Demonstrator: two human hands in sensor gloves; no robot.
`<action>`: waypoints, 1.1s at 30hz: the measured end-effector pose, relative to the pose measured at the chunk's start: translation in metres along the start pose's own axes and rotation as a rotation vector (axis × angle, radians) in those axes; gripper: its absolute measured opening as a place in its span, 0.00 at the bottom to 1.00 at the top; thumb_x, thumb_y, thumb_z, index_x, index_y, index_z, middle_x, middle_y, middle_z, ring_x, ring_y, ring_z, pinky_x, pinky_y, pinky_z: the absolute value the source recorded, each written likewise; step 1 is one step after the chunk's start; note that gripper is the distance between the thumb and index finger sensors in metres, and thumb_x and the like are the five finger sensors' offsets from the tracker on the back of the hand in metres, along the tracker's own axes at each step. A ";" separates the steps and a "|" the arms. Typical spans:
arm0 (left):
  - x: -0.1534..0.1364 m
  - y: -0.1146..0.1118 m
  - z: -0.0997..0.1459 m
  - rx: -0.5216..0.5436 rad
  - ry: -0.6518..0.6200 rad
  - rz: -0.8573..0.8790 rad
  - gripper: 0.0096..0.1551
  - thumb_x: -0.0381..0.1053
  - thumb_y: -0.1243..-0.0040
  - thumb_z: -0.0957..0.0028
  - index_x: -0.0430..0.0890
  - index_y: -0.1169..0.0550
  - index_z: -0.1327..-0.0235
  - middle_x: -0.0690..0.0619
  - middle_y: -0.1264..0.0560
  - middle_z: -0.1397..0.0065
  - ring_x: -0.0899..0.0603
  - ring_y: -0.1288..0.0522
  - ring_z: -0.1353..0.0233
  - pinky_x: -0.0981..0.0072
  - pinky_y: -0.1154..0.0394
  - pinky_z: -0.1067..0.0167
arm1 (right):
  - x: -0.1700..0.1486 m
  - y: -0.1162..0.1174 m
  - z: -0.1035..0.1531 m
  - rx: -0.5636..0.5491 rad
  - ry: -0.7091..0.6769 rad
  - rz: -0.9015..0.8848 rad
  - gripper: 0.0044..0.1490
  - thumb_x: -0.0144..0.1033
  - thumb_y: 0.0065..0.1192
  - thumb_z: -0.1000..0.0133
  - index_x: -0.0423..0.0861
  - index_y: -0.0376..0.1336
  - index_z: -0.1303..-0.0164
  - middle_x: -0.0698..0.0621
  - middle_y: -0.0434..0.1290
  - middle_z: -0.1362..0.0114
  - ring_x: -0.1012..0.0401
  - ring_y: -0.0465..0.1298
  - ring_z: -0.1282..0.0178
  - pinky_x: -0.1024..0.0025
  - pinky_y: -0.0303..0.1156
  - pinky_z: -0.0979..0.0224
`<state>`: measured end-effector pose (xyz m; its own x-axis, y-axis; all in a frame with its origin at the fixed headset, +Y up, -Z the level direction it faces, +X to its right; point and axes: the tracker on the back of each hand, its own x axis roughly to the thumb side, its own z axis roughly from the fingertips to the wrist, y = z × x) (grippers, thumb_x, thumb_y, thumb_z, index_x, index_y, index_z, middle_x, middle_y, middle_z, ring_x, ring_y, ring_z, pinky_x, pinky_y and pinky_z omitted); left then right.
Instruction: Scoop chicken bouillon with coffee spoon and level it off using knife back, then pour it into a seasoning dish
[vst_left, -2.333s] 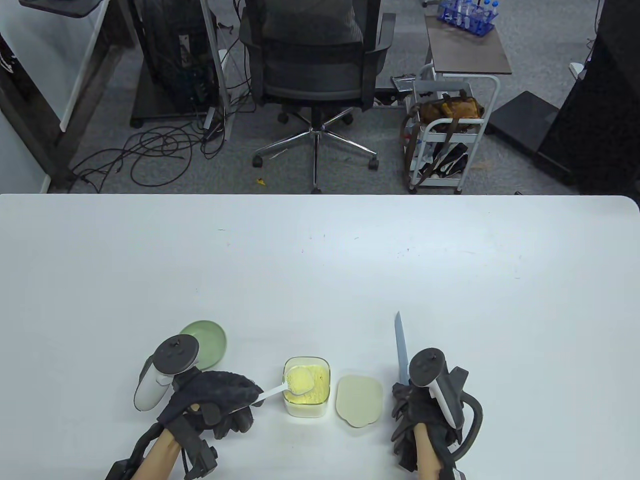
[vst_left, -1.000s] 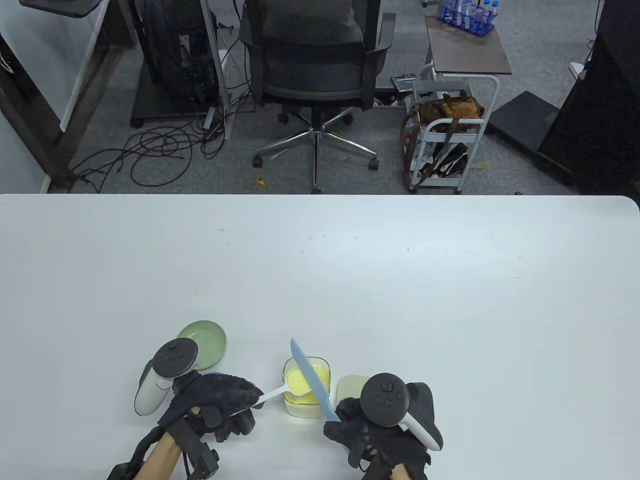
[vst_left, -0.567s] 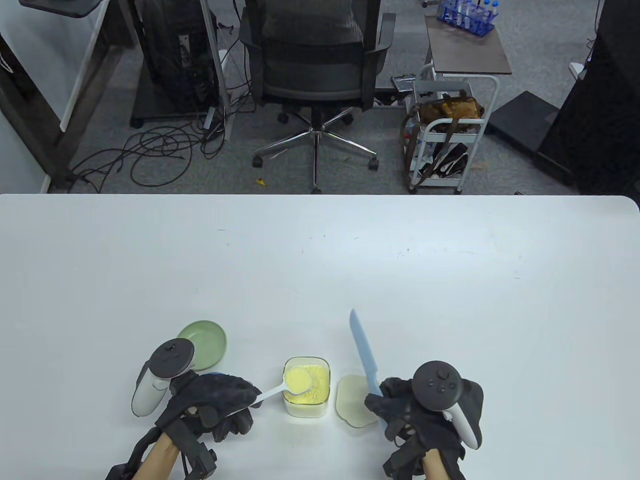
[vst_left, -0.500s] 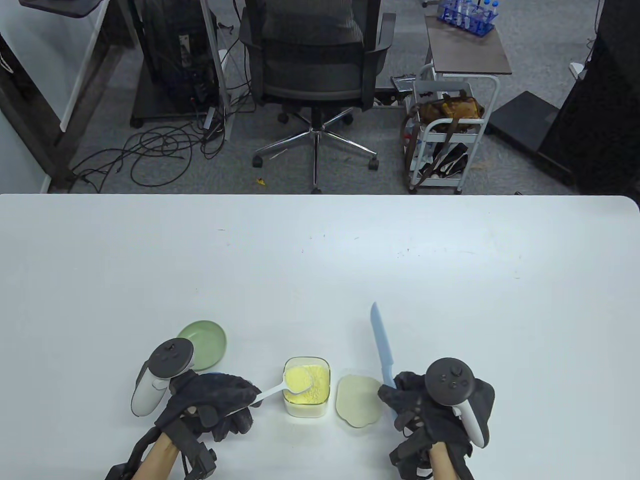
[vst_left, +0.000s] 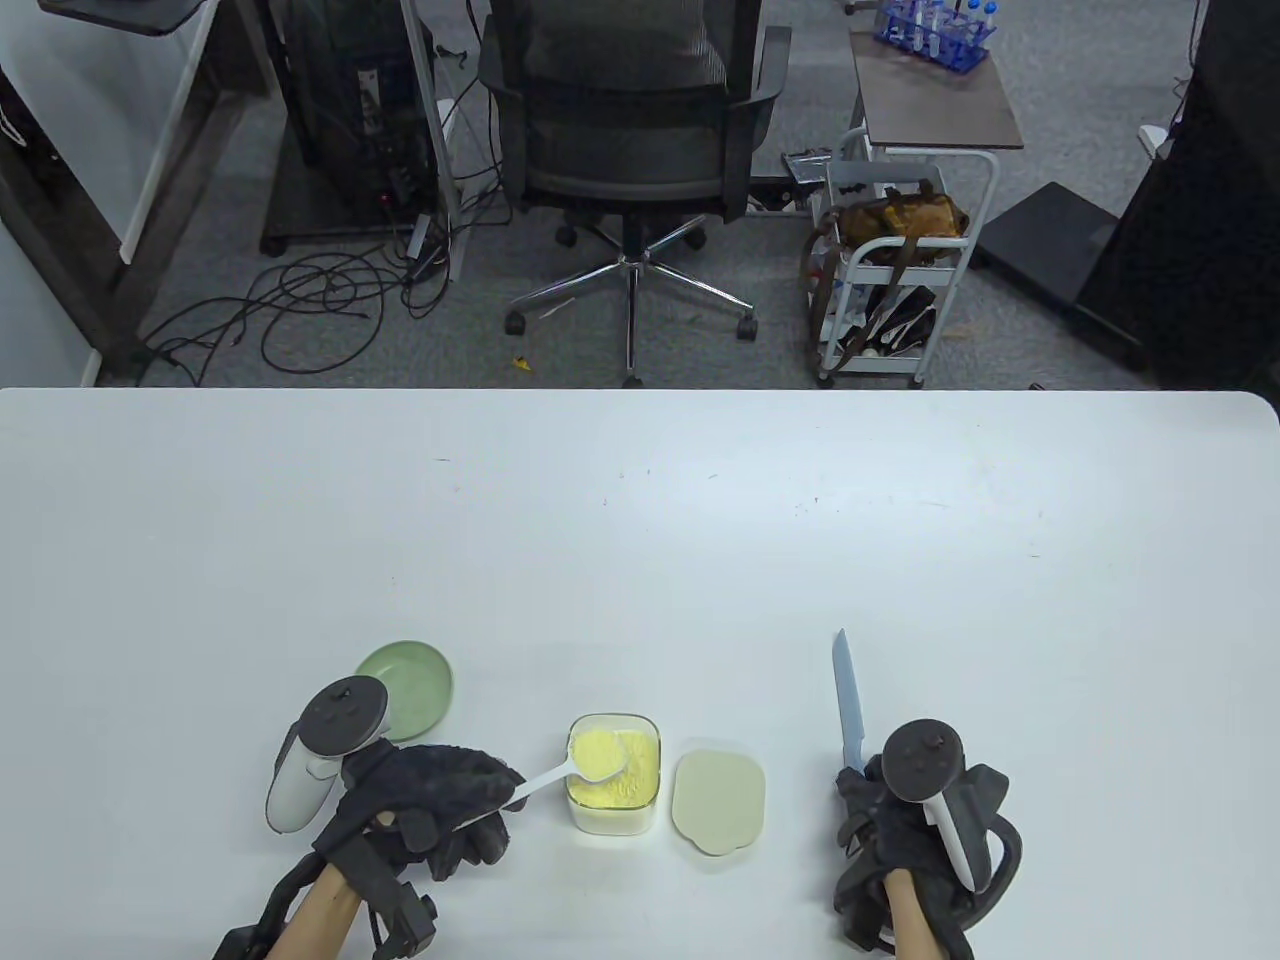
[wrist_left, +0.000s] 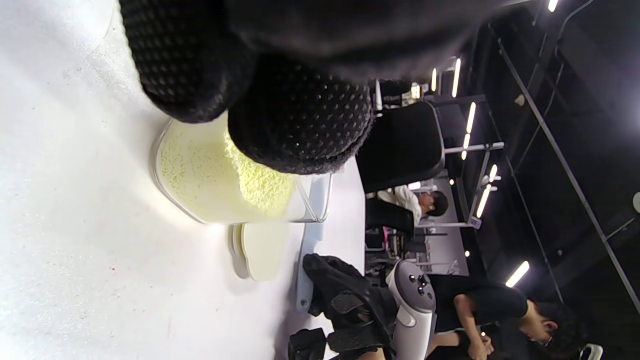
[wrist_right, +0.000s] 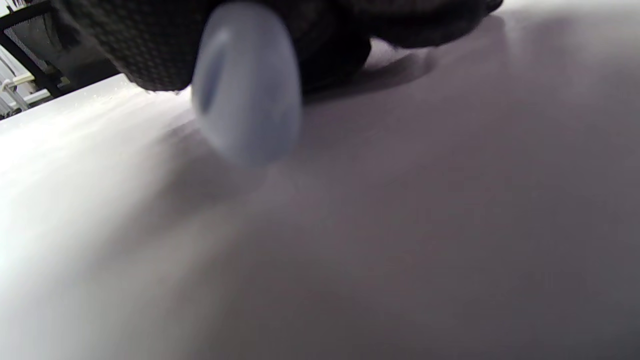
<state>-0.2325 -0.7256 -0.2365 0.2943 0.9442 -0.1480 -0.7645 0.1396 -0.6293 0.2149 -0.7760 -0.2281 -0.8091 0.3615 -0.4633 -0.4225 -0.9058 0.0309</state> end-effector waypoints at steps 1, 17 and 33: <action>0.000 0.000 0.000 -0.001 -0.002 0.000 0.23 0.45 0.36 0.50 0.26 0.19 0.56 0.38 0.12 0.73 0.61 0.20 0.90 0.66 0.18 0.67 | 0.000 0.000 0.000 0.001 0.009 0.009 0.25 0.41 0.67 0.50 0.36 0.68 0.52 0.39 0.75 0.60 0.51 0.72 0.67 0.41 0.56 0.32; 0.001 -0.001 0.002 -0.010 -0.032 0.016 0.23 0.45 0.36 0.49 0.26 0.19 0.56 0.38 0.13 0.73 0.60 0.20 0.90 0.66 0.18 0.67 | -0.009 -0.009 0.013 -0.133 0.042 0.051 0.44 0.49 0.70 0.55 0.40 0.58 0.34 0.38 0.68 0.36 0.46 0.69 0.46 0.38 0.47 0.25; -0.007 0.022 0.014 0.102 -0.107 0.099 0.23 0.45 0.37 0.47 0.27 0.22 0.52 0.39 0.14 0.69 0.59 0.20 0.86 0.63 0.20 0.61 | 0.037 0.004 0.055 -0.117 -0.441 -0.047 0.58 0.69 0.53 0.51 0.53 0.32 0.25 0.44 0.23 0.18 0.34 0.29 0.20 0.33 0.27 0.24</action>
<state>-0.2589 -0.7247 -0.2388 0.1559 0.9805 -0.1199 -0.8426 0.0686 -0.5342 0.1603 -0.7540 -0.1964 -0.8976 0.4390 -0.0396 -0.4342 -0.8960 -0.0929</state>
